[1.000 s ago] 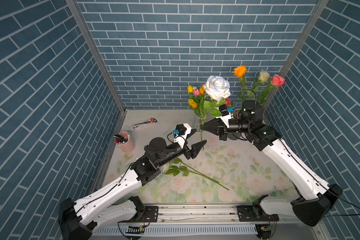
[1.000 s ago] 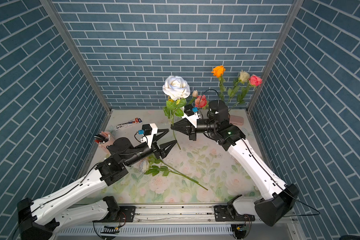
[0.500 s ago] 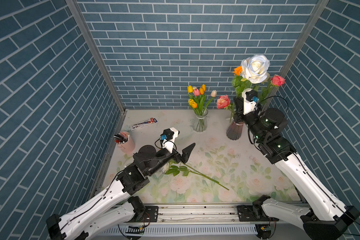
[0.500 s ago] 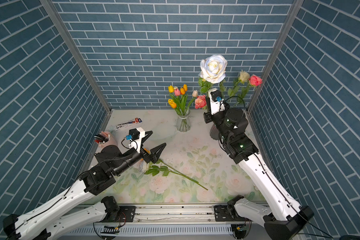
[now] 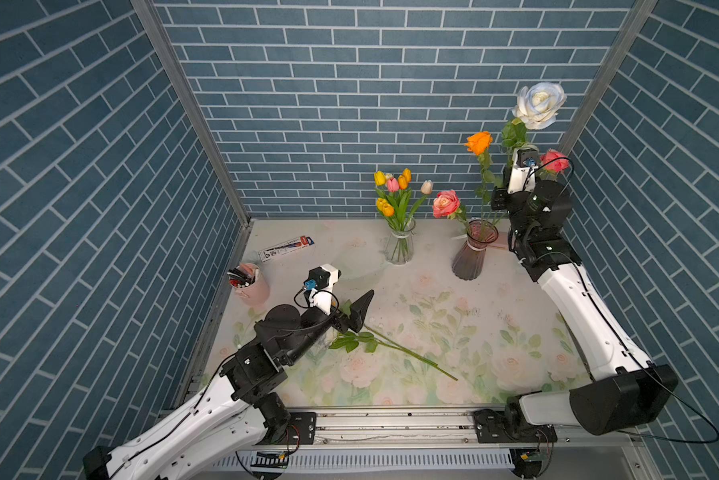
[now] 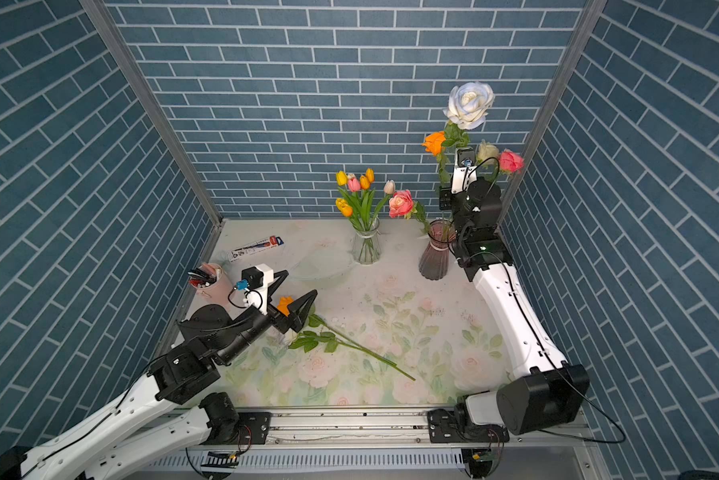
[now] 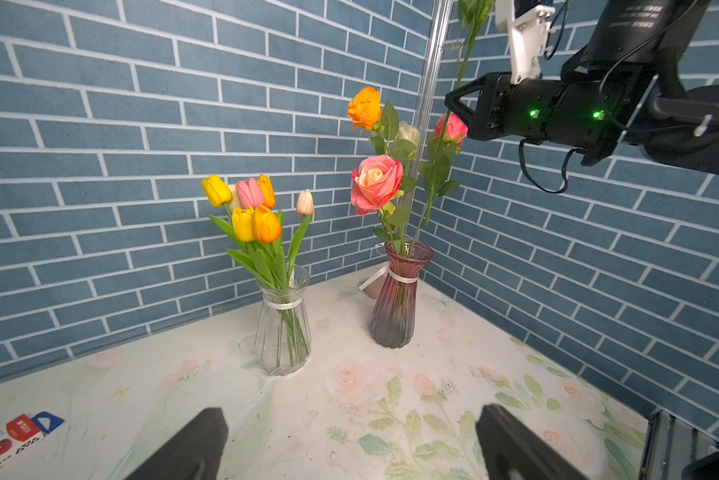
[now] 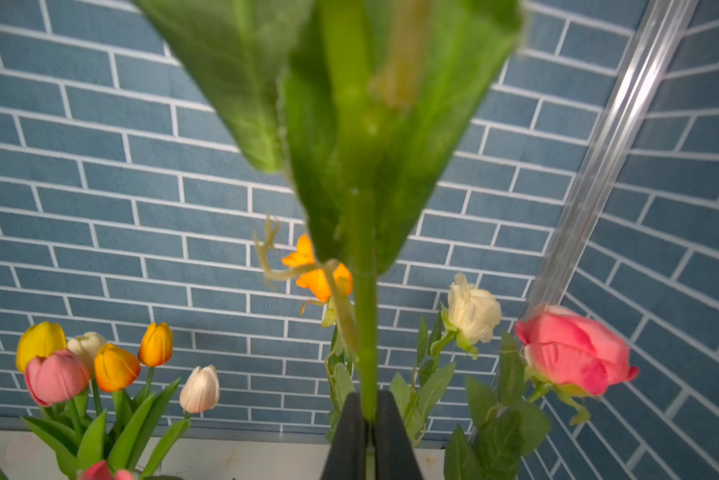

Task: Arrange the flowers in different vases according to their variety
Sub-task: Insert the flower into the vase.

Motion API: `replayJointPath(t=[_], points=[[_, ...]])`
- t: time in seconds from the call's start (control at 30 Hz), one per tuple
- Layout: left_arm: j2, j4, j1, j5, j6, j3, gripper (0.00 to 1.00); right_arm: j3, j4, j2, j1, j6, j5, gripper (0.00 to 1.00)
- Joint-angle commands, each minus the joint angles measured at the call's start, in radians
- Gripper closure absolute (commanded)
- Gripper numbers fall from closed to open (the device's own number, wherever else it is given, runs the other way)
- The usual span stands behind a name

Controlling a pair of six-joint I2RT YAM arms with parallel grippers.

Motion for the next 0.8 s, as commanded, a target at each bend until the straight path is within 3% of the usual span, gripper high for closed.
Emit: replayJointPath(t=[0.0,0.33,0.5,0.67,0.77], points=[[-0.012,0.021,-0.003,-0.017,-0.013,-0.006,0.00,-0.033,0.095,0.030,-0.021,0.064,-0.047,1.00],[-0.013,0.016,-0.003,-0.028,-0.010,-0.005,0.00,-0.244,0.146,0.027,-0.036,0.107,-0.050,1.00],[-0.007,0.012,-0.003,-0.023,-0.011,0.005,0.00,-0.179,-0.084,0.077,-0.036,0.127,-0.053,0.98],[0.007,-0.008,-0.003,-0.013,-0.010,0.020,0.00,-0.153,-0.226,0.082,-0.035,0.146,-0.084,0.48],[0.024,-0.037,-0.003,-0.018,-0.013,0.039,0.00,-0.146,-0.287,0.058,-0.036,0.143,-0.112,0.42]])
